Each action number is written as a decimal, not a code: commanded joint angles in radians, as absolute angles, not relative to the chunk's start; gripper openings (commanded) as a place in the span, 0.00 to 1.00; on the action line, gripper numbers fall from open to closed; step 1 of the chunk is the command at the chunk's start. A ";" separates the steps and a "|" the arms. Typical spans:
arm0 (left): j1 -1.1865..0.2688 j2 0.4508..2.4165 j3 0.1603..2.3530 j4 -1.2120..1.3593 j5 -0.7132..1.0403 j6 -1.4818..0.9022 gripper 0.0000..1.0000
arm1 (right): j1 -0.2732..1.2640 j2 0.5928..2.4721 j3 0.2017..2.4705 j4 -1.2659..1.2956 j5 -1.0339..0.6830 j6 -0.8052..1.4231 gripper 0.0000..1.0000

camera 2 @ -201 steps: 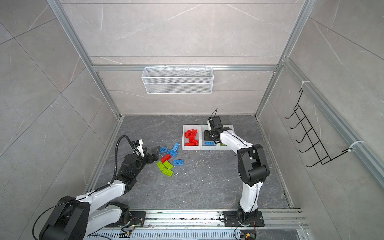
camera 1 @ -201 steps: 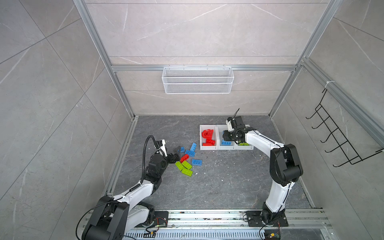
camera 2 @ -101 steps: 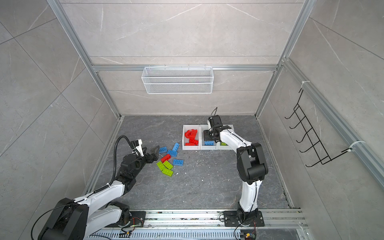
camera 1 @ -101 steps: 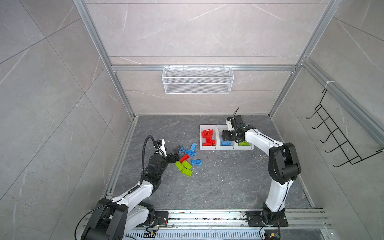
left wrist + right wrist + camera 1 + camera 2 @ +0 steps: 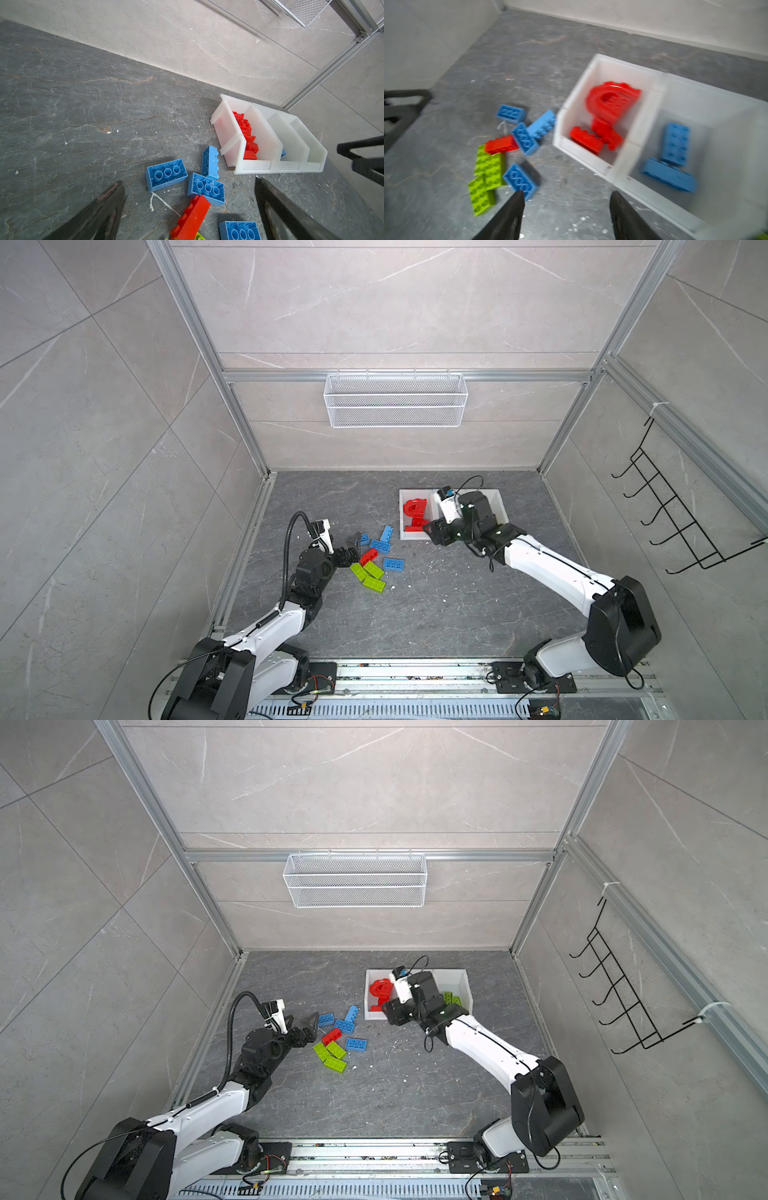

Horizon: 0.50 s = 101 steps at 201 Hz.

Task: Sort the legos into containers by color
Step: 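Move the right gripper back over the pile toward another blue brick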

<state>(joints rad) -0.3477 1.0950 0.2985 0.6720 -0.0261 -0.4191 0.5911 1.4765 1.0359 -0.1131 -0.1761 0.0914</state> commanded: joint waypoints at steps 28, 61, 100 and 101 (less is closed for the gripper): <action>-0.344 1.101 0.338 0.662 -0.032 -0.400 1.00 | 0.739 1.568 1.002 -0.010 -0.133 0.004 0.68; -0.344 1.106 0.337 0.671 -0.028 -0.394 1.00 | 0.761 1.593 0.972 -0.012 -0.128 -0.007 0.69; -0.344 1.156 0.351 0.685 -0.002 -0.392 1.00 | 0.769 1.672 1.007 -0.060 -0.136 -0.011 0.70; -0.344 1.157 0.350 0.685 -0.002 -0.392 1.00 | 0.770 1.673 1.008 -0.062 -0.136 -0.012 0.70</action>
<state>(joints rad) -0.3477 1.1328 0.3073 0.6514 -0.0380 -0.4156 0.7593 1.6199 0.9810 -0.0364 -0.1352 0.0097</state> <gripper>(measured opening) 0.996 0.697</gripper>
